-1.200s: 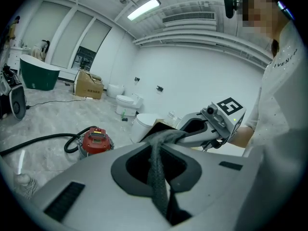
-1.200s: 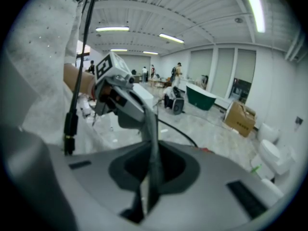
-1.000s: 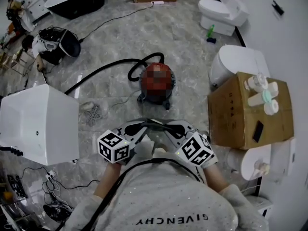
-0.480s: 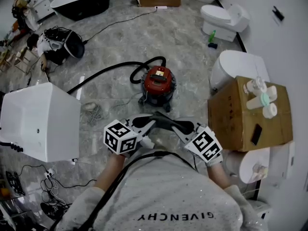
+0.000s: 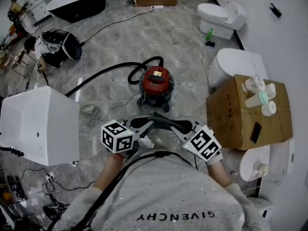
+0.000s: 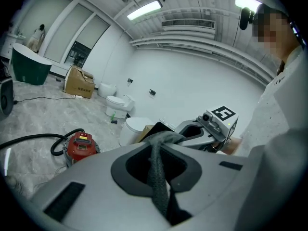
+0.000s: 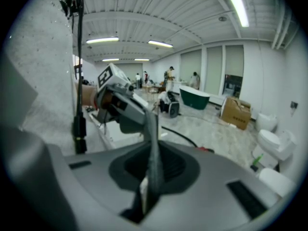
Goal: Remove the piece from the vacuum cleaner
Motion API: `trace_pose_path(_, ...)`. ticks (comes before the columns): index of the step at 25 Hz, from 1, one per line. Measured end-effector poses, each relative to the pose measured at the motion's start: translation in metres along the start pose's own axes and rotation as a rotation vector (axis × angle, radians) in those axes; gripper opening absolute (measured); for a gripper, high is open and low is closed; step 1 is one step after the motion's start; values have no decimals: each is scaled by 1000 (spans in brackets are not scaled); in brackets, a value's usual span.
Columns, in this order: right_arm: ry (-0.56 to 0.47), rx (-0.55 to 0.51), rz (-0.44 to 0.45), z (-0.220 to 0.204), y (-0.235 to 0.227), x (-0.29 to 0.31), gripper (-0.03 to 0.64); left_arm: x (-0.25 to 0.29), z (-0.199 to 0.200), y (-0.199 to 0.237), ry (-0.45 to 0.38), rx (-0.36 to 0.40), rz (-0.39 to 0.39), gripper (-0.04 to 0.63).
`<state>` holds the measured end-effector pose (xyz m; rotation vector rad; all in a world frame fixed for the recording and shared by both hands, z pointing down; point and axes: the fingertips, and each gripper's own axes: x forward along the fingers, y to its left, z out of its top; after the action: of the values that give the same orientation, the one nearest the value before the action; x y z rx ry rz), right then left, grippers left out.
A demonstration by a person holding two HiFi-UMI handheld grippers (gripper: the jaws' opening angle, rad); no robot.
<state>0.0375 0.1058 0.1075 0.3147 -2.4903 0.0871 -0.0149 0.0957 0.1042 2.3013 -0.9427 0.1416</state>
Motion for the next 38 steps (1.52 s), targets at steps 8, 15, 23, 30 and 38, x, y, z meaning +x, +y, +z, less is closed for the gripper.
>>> trace_pose_path(8, 16, -31, 48, 8, 4, 7, 37, -10, 1, 5, -5, -40, 7, 37)
trace_pose_path(15, 57, -71, 70, 7, 5, 17, 37, -13, -7, 14, -3, -76, 5, 37)
trace_pose_path(23, 91, -63, 71, -1, 4, 22, 37, -7, -14, 20, 6, -99, -7, 37)
trace_pose_path(30, 97, -59, 66, -1, 0, 24, 37, -4, -11, 24, 12, -95, -4, 37)
trace_pose_path(38, 89, -55, 66, 2, -5, 30, 37, -4, -7, 30, 23, -91, 4, 37)
